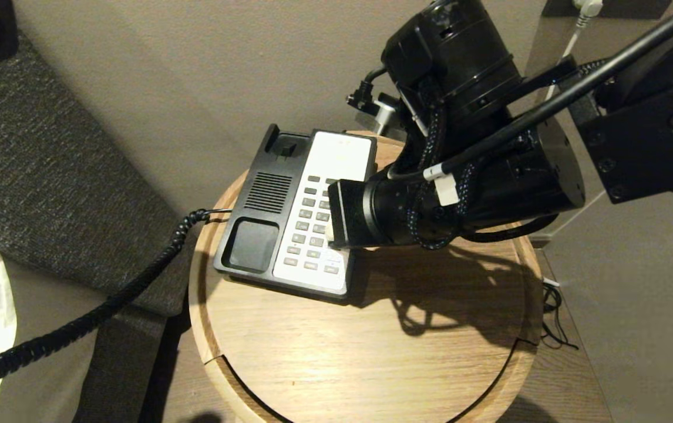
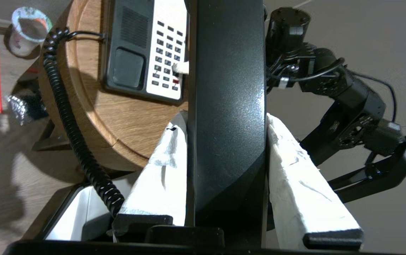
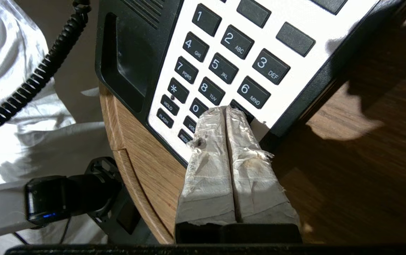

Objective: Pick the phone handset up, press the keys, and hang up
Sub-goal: Dial the number

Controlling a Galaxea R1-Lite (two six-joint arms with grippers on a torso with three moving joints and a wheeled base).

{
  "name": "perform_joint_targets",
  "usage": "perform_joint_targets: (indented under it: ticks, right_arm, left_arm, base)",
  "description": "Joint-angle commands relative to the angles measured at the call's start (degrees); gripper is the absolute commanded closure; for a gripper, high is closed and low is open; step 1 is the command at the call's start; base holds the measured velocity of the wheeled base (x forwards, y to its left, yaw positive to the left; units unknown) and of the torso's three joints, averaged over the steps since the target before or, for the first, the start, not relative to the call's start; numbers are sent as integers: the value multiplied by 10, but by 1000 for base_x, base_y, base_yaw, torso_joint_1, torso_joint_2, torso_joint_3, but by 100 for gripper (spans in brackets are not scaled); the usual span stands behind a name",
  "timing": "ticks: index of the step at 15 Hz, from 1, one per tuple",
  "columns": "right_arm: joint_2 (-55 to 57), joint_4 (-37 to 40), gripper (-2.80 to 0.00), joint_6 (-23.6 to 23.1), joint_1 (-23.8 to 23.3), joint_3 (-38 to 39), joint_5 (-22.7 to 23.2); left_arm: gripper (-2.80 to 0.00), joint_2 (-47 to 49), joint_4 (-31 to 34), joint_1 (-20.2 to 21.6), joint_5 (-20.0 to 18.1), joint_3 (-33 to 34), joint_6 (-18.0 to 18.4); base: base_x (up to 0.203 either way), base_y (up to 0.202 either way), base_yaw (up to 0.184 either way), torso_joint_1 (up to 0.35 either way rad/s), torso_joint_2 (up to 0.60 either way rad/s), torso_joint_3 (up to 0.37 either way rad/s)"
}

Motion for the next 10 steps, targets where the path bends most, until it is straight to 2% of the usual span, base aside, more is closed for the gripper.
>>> perform_joint_targets:
  ticks: [1,10]
  right_arm:
    - [3,-3,0,-6,-7,2,-2]
    - [3,-4,0,-15,-10,3,-14]
  left_arm:
    - [0,0,0,0,0,1,-2]
    - [0,-6,0,1,1,10,-2]
  base:
    - [0,0,0,0,0,0]
    - [0,0,0,0,0,0]
